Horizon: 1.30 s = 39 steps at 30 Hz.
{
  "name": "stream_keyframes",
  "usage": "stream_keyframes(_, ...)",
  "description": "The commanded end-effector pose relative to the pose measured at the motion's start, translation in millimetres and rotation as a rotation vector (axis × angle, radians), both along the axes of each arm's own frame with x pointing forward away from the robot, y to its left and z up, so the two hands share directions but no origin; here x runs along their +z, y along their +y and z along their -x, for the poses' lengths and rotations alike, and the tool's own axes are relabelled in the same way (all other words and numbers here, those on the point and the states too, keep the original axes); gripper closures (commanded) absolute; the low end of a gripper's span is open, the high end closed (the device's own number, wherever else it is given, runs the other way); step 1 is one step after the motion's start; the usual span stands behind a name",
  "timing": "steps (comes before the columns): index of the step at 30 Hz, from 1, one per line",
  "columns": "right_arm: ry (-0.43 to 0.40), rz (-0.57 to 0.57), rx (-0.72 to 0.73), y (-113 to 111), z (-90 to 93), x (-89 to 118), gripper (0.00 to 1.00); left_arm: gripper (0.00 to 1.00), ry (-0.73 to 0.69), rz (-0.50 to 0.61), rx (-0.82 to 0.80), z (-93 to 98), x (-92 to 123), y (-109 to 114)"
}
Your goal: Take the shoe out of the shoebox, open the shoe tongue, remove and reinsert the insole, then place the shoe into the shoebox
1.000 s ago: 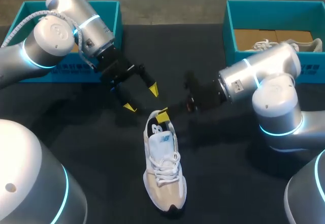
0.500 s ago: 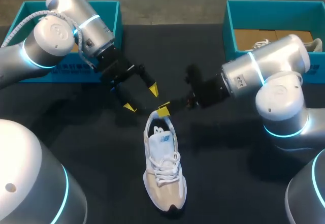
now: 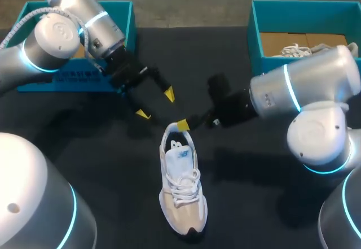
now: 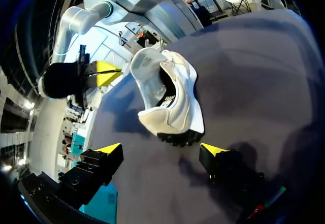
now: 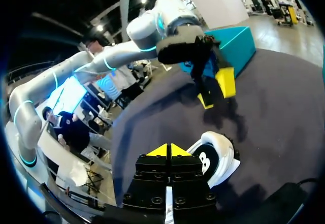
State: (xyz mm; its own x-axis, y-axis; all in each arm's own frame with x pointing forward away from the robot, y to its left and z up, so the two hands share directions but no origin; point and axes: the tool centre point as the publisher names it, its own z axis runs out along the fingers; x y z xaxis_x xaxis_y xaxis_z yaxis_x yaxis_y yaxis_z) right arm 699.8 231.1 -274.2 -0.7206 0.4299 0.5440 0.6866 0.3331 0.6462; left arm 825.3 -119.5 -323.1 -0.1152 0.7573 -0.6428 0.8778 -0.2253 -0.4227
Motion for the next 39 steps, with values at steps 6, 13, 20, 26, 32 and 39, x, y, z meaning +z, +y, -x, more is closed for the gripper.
stream_keyframes(6,-0.028,0.265,-0.232,18.9,-0.3,-5.0,1.0,0.0,-0.027,0.001,0.073,-8.9,22.8,38.3)
stream_keyframes(13,-0.03,0.4,-0.315,26.1,3.8,-6.9,1.0,0.0,-0.019,-0.006,0.074,-6.1,26.5,64.0)
stream_keyframes(20,-0.069,0.529,-0.396,34.5,10.2,-5.5,1.0,0.0,-0.047,-0.032,0.099,-1.6,34.5,92.4)
stream_keyframes(26,-0.063,0.608,-0.499,34.2,17.8,-1.8,1.0,0.0,-0.094,-0.109,0.139,3.2,52.8,114.0)
stream_keyframes(32,-0.052,0.623,-0.528,33.2,18.8,-0.5,1.0,0.0,-0.12,-0.128,0.128,2.6,57.2,119.7)
stream_keyframes(39,-0.052,0.623,-0.528,33.2,18.8,-0.5,1.0,0.0,-0.12,-0.128,0.128,2.6,57.2,119.7)
